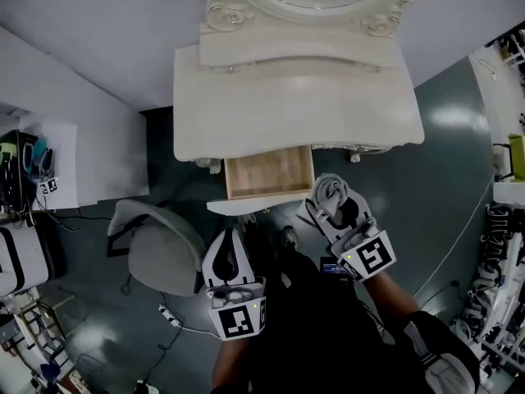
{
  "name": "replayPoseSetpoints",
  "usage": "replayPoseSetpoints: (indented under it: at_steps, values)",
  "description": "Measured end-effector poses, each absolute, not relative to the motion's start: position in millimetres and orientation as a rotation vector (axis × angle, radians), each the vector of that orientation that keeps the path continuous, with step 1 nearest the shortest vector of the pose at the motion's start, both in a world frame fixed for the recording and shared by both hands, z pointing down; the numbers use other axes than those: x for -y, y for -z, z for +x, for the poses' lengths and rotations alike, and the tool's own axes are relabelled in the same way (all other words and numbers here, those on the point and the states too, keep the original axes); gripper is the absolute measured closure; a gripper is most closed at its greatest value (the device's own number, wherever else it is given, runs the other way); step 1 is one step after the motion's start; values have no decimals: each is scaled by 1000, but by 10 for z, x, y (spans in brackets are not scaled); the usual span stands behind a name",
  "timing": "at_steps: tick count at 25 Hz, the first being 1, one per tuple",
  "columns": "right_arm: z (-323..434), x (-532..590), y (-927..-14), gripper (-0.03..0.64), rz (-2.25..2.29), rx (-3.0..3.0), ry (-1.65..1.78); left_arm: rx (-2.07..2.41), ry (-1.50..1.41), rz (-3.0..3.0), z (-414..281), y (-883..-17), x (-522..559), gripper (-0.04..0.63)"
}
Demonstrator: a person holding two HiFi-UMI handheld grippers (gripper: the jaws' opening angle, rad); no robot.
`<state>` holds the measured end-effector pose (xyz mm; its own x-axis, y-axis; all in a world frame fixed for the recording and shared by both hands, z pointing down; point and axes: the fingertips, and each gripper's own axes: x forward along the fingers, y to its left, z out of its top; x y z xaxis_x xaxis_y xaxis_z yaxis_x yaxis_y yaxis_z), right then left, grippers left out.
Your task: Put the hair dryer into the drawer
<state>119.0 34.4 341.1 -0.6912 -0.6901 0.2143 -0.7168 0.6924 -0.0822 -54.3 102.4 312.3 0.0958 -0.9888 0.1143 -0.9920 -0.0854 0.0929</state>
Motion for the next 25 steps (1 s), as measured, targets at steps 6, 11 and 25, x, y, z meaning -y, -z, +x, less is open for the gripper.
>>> replayPoseSetpoints:
  at_steps: [6, 11, 25]
  values:
    - [997, -155, -3676, 417, 1095, 2722, -180, 1997, -55, 2197, -671, -3416, -928, 572]
    - [867, -42, -3919, 417, 1056, 2688, -117, 1999, -39, 2204, -744, -3604, -805, 572]
    - [642, 179, -4689, 417, 803, 2478, 70, 1909, -33, 2189, -716, -3907, -513, 572]
